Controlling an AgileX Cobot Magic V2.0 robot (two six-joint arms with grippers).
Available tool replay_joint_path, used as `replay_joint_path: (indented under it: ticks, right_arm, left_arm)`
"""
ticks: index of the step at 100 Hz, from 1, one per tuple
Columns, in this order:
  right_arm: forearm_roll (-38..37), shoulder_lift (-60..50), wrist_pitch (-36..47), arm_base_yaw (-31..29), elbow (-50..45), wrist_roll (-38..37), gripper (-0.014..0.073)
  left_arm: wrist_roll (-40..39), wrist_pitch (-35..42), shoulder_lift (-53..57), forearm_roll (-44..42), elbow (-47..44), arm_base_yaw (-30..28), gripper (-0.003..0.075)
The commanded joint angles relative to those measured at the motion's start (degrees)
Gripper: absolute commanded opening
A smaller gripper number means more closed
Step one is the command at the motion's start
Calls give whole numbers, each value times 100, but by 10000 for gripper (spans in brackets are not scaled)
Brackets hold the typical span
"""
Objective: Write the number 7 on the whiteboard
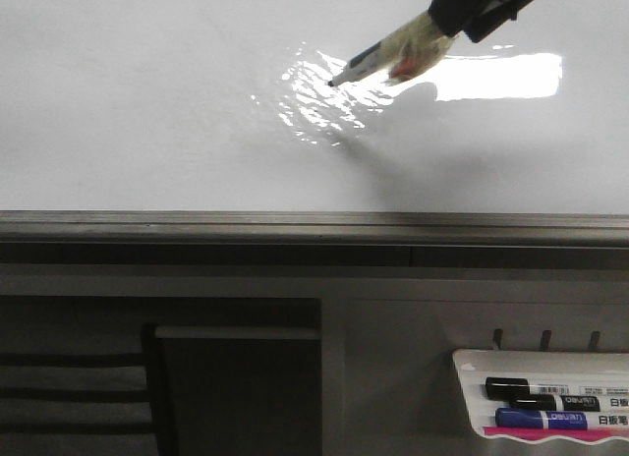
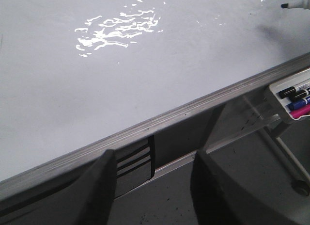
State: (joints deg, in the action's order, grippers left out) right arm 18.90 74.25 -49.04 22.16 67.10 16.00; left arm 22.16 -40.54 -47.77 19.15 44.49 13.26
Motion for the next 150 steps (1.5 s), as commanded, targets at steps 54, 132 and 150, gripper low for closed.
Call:
replay_joint_path:
  ticks: [54, 132, 150]
  right_arm:
    - [-1109, 212, 12, -308, 340, -720, -71]
    - [-823, 380, -652, 239, 432, -387, -71]
    - [371, -134, -1816, 293, 671, 2399, -71]
  left_arm:
    - [-45, 437, 20, 141, 149, -5, 333]
    - [545, 181, 9, 225, 241, -5, 333]
    - [2636, -549, -256, 1478, 578, 341, 333]
